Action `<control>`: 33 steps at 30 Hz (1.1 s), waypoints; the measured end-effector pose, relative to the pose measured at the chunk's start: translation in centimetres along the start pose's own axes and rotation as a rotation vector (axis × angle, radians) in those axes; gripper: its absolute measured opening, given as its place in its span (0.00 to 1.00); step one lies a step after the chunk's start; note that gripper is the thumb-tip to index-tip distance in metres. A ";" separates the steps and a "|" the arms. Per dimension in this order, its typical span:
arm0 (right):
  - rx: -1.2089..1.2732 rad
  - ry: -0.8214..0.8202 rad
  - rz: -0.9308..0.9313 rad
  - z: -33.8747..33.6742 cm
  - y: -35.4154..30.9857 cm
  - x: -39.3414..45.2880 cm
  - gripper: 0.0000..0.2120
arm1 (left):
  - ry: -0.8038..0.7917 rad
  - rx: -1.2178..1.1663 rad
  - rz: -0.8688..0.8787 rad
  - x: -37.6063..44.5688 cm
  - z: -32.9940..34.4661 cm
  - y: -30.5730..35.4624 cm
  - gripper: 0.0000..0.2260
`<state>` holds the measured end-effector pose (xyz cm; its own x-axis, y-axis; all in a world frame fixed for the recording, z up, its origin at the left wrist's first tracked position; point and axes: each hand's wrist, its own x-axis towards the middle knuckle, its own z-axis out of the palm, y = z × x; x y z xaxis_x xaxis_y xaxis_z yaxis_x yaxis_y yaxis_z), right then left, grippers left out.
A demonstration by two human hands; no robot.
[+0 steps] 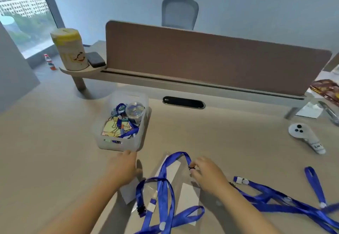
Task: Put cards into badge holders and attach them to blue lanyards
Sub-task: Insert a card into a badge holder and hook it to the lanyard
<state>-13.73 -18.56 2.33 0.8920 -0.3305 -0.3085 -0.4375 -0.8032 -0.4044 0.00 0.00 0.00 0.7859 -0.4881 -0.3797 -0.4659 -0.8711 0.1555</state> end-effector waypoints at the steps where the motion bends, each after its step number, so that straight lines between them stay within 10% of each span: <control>1: -0.003 -0.021 0.001 0.4 0.0 0.4 0.14 | -0.025 0.003 -0.061 0.1 0.8 -0.6 0.22; 17: 0.007 -0.078 -0.080 2.6 -1.9 2.8 0.15 | -0.181 -0.029 -0.403 0.5 1.8 -3.8 0.34; 23: 0.060 -0.065 -0.145 2.5 -3.7 2.9 0.15 | 0.067 -0.294 -0.218 -1.3 -2.5 -3.5 0.08; 33: 0.379 0.133 -0.228 -1.0 -7.5 2.8 0.17 | 0.526 -0.545 0.106 -5.5 -9.9 -1.1 0.01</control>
<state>-7.85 -13.98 5.40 0.9664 -0.2469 -0.0719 -0.2171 -0.6333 -0.7428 0.23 3.11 10.92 0.9019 -0.4133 0.1258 -0.3905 -0.6554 0.6465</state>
